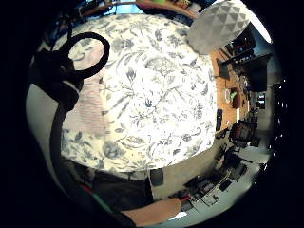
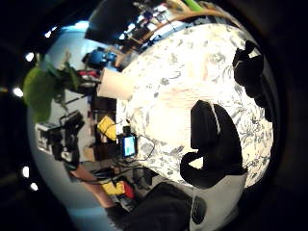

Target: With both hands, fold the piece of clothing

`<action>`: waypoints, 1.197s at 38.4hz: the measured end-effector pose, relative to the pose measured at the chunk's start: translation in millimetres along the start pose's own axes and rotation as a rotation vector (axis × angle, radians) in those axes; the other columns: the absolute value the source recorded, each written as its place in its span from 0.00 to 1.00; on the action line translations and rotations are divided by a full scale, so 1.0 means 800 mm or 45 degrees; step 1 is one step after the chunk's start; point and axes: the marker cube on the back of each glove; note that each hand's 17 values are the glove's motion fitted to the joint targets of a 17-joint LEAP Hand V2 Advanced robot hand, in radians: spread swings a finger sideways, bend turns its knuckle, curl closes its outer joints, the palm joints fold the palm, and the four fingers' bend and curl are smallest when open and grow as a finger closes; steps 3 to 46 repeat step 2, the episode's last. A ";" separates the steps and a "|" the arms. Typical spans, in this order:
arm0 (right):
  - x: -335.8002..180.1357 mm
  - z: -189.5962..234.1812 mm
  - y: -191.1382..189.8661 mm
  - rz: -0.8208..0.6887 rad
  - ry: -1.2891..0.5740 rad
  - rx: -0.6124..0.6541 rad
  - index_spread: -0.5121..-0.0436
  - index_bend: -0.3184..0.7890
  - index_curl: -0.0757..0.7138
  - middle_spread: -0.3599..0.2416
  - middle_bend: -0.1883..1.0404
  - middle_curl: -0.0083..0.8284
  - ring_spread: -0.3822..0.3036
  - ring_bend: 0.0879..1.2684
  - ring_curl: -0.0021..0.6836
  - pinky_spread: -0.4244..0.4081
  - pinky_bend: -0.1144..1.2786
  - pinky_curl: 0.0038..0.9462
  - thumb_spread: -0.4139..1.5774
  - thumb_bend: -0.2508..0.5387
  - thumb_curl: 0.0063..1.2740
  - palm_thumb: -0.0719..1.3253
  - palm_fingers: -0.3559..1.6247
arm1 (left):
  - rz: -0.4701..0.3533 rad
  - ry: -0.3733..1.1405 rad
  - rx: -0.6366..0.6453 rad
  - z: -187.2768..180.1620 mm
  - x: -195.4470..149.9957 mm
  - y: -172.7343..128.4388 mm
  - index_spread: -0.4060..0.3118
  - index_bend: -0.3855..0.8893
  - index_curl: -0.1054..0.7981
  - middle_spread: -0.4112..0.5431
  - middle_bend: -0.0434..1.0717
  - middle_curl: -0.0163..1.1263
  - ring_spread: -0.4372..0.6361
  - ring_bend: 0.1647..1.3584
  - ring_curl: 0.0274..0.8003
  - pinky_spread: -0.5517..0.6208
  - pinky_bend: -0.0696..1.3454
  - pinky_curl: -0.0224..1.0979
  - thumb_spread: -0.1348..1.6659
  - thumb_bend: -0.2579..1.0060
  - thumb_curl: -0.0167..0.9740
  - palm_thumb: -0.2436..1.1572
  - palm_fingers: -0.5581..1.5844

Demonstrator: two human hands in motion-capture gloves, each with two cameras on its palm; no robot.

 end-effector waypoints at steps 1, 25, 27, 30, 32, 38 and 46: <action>0.011 0.004 0.006 0.010 -0.005 -0.060 0.67 0.38 0.41 0.45 0.39 0.57 0.37 0.37 0.60 0.31 0.49 0.40 0.82 0.32 0.32 0.59 0.74 | 0.006 -0.008 -0.003 0.003 0.007 -0.007 0.49 0.44 0.54 0.50 0.17 0.27 0.47 0.33 0.39 0.67 0.36 0.33 0.89 0.22 0.26 0.40 0.47; 0.015 0.006 0.009 0.016 -0.007 -0.085 0.67 0.38 0.41 0.45 0.39 0.57 0.37 0.37 0.60 0.31 0.48 0.39 0.82 0.32 0.32 0.59 0.74 | 0.008 -0.014 -0.004 0.003 0.010 -0.010 0.49 0.44 0.54 0.50 0.17 0.27 0.47 0.33 0.39 0.67 0.36 0.33 0.88 0.22 0.26 0.40 0.47; 0.015 0.006 0.009 0.016 -0.007 -0.085 0.67 0.38 0.41 0.45 0.39 0.57 0.37 0.37 0.60 0.31 0.48 0.39 0.82 0.32 0.32 0.59 0.74 | 0.008 -0.014 -0.004 0.003 0.010 -0.010 0.49 0.44 0.54 0.50 0.17 0.27 0.47 0.33 0.39 0.67 0.36 0.33 0.88 0.22 0.26 0.40 0.47; 0.015 0.006 0.009 0.016 -0.007 -0.085 0.67 0.38 0.41 0.45 0.39 0.57 0.37 0.37 0.60 0.31 0.48 0.39 0.82 0.32 0.32 0.59 0.74 | 0.008 -0.014 -0.004 0.003 0.010 -0.010 0.49 0.44 0.54 0.50 0.17 0.27 0.47 0.33 0.39 0.67 0.36 0.33 0.88 0.22 0.26 0.40 0.47; 0.015 0.006 0.009 0.016 -0.007 -0.085 0.67 0.38 0.41 0.45 0.39 0.57 0.37 0.37 0.60 0.31 0.48 0.39 0.82 0.32 0.32 0.59 0.74 | 0.008 -0.014 -0.004 0.003 0.010 -0.010 0.49 0.44 0.54 0.50 0.17 0.27 0.47 0.33 0.39 0.67 0.36 0.33 0.88 0.22 0.26 0.40 0.47; 0.015 0.006 0.009 0.016 -0.007 -0.085 0.67 0.38 0.41 0.45 0.39 0.57 0.37 0.37 0.60 0.31 0.48 0.39 0.82 0.32 0.32 0.59 0.74 | 0.008 -0.014 -0.004 0.003 0.010 -0.010 0.49 0.44 0.54 0.50 0.17 0.27 0.47 0.33 0.39 0.67 0.36 0.33 0.88 0.22 0.26 0.40 0.47; 0.015 0.006 0.009 0.016 -0.007 -0.085 0.67 0.38 0.41 0.45 0.39 0.57 0.37 0.37 0.60 0.31 0.48 0.39 0.82 0.32 0.32 0.59 0.74 | 0.008 -0.014 -0.004 0.003 0.010 -0.010 0.49 0.44 0.54 0.50 0.17 0.27 0.47 0.33 0.39 0.67 0.36 0.33 0.88 0.22 0.26 0.40 0.47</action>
